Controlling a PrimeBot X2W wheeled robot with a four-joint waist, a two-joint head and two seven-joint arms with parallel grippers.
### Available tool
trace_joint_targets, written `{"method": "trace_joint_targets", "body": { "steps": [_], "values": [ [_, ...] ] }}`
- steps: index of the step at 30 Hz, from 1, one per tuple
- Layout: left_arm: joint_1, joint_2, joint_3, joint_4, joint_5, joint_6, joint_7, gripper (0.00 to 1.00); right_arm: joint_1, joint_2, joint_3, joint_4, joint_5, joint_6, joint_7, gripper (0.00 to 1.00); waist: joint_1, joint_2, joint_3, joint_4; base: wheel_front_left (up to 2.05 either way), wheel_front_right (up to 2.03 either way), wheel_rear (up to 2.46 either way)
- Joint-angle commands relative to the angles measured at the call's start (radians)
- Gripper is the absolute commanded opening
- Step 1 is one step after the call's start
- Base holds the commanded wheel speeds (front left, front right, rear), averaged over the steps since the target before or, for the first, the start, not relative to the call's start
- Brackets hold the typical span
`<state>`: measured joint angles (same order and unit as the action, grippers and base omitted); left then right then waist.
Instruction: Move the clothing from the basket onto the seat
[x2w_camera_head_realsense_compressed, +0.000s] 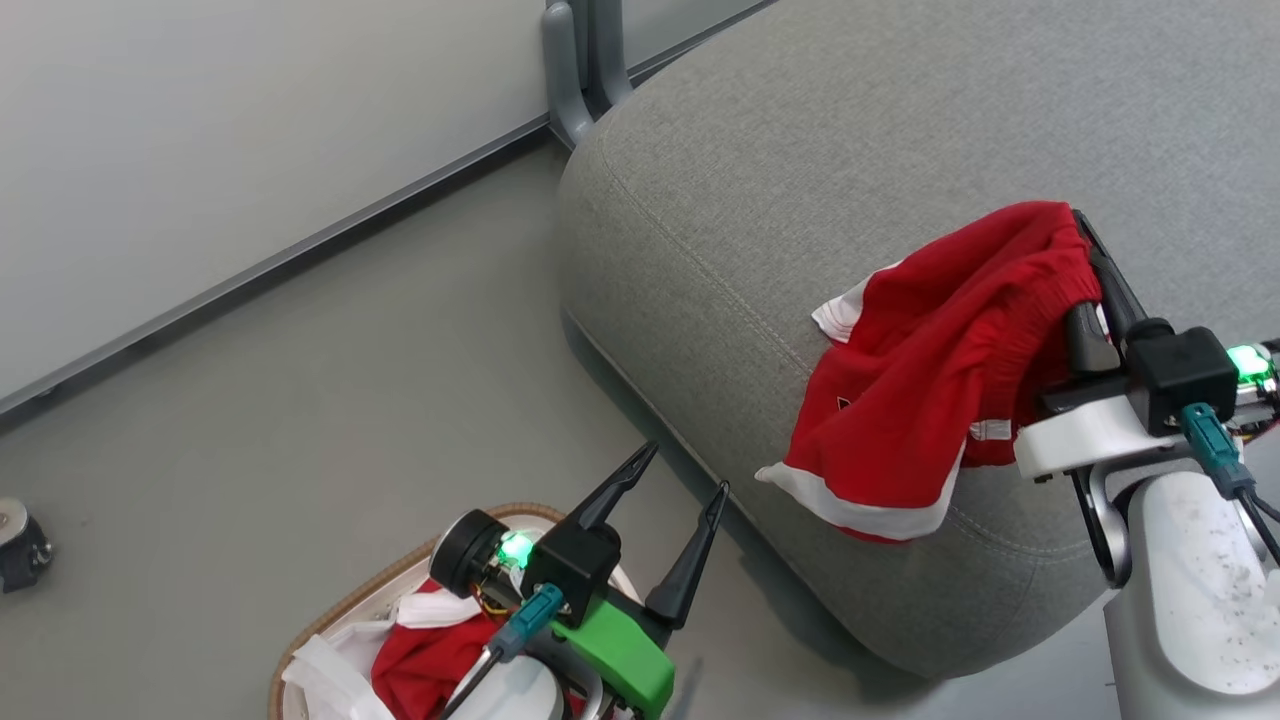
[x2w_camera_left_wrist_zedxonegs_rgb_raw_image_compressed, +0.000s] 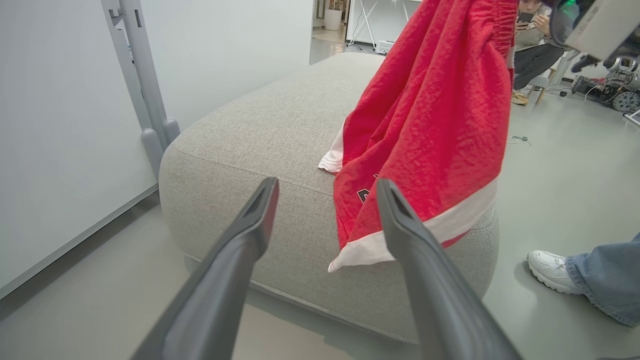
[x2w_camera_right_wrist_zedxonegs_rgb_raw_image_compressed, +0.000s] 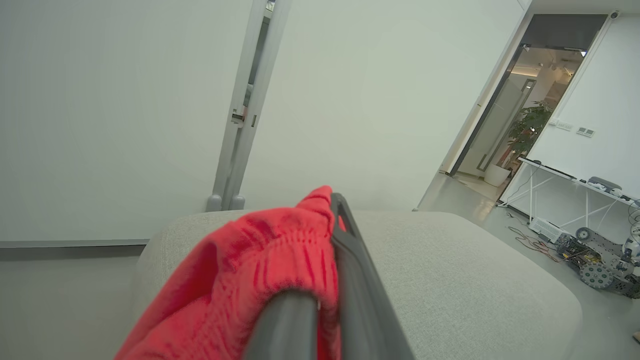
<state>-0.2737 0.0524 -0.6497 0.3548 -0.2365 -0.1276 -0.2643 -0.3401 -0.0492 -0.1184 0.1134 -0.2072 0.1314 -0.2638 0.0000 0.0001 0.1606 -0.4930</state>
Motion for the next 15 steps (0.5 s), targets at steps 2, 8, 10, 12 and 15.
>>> {"method": "trace_joint_targets", "body": {
  "steps": [2, 8, 10, 12, 15],
  "values": [
    [-0.022, 0.003, -0.004, -0.009, 0.01, -0.003, 0.0, 1.0, -0.035, -0.002, 0.007, 0.01, -0.027, -0.001, -0.001, 0.0, 0.0, -0.0001, 0.039, 0.032, 0.0, 0.0, 0.0],
    [-0.065, 0.029, -0.008, -0.017, 0.036, -0.004, 0.0, 1.0, -0.195, -0.006, -0.068, 0.057, -0.075, -0.001, -0.001, 0.0, 0.0, -0.0001, 0.151, 0.082, 0.0, 0.0, 0.0],
    [-0.087, 0.042, -0.013, -0.016, 0.045, -0.003, 0.0, 1.0, -0.271, -0.026, -0.097, 0.075, -0.082, -0.002, -0.001, 0.0, 0.0, -0.0001, 0.198, 0.099, 0.0, 0.0, 0.0],
    [-0.108, 0.053, -0.015, -0.013, 0.053, -0.003, 0.0, 1.0, -0.342, -0.047, -0.13, 0.089, -0.093, -0.001, -0.001, 0.0, 0.0, -0.0001, 0.246, 0.118, 0.0, 0.0, 0.0],
    [-0.144, 0.066, -0.011, -0.02, 0.065, -0.003, 0.0, 1.0, -0.456, -0.097, -0.167, 0.104, -0.11, -0.001, -0.001, 0.0, 0.0, -0.0001, 0.32, 0.147, 0.0, 0.0, 0.0]
  ]
}}
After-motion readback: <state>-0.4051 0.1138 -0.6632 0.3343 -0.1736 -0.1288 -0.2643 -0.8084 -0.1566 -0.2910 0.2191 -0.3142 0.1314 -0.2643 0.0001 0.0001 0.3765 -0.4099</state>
